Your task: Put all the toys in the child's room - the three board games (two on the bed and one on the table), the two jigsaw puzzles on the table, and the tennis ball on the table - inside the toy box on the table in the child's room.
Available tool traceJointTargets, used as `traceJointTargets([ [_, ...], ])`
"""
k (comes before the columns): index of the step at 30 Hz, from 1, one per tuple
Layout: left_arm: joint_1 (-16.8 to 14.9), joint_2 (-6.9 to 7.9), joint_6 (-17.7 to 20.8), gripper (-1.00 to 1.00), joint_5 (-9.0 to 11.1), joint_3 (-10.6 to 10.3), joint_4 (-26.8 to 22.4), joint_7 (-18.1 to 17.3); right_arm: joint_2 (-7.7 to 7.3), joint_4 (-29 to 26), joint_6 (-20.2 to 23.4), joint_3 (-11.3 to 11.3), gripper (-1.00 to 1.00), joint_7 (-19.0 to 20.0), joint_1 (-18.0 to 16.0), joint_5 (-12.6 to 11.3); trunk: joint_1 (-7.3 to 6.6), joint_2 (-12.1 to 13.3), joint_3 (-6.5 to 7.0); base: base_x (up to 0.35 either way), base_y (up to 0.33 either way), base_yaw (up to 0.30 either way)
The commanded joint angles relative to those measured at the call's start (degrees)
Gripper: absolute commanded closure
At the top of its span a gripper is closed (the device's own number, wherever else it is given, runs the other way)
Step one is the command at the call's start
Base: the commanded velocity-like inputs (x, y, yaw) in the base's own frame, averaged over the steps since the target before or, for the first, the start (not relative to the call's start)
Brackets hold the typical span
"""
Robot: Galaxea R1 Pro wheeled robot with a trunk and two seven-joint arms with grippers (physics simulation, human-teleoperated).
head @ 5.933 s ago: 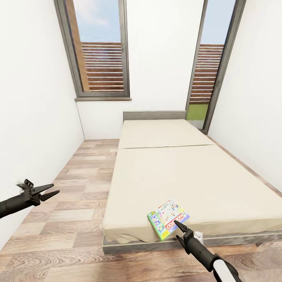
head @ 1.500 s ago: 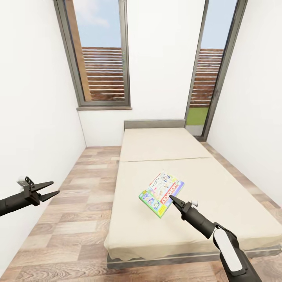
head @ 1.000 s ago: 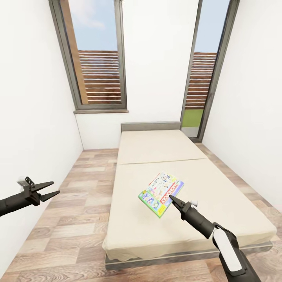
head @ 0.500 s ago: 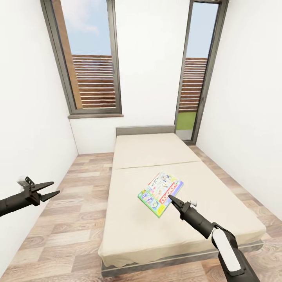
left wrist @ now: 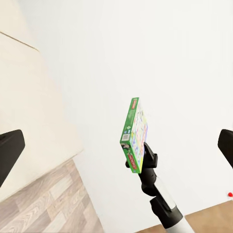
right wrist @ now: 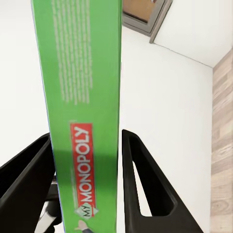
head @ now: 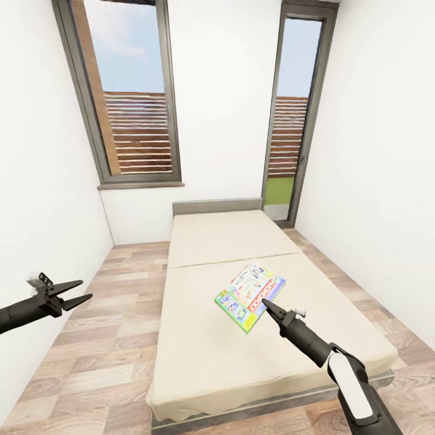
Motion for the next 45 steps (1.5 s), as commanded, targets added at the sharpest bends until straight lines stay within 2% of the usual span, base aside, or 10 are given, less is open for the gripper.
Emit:
traceJointTargets([
  [1,-0.02,0.02,0.57,-1.0,0.02,0.04,-0.01,-0.21,-0.04,0.02,0.3,-0.05,1.0,0.3,-0.04,-0.13,0.0,-0.04,0.03,0.0,0.0,-0.094],
  [3,-0.02,0.02,0.54,-1.0,0.04,0.09,-0.01,-0.21,-0.08,0.01,0.29,-0.05,1.0,0.5,-0.04,-0.12,0.0,-0.04,0.21,0.0,0.0,-0.094],
  [12,-0.02,0.02,0.43,-1.0,0.05,0.19,-0.01,-0.21,-0.26,0.04,0.28,-0.07,1.0,0.76,-0.04,-0.12,-1.98,3.57,2.36,0.0,0.0,-0.053],
  [18,-0.02,-0.03,0.39,-1.0,0.05,0.18,-0.01,-0.21,-0.22,0.07,0.28,-0.06,1.0,0.71,-0.04,-0.12,-1.98,3.57,2.41,0.0,0.0,-0.075],
  [39,-0.02,-0.07,0.34,-1.0,0.05,0.19,-0.01,-0.12,-0.13,0.19,0.28,-0.2,1.0,0.71,-0.04,-0.12,-1.98,3.57,3.24,-0.014,-0.074,-0.264],
  [45,-0.02,-0.07,0.36,-1.0,0.05,0.19,-0.01,-0.21,-0.05,0.15,0.2,-0.39,1.0,0.65,-0.04,-0.12,-2.2,3.98,3.49,-0.038,-0.002,-0.08],
])
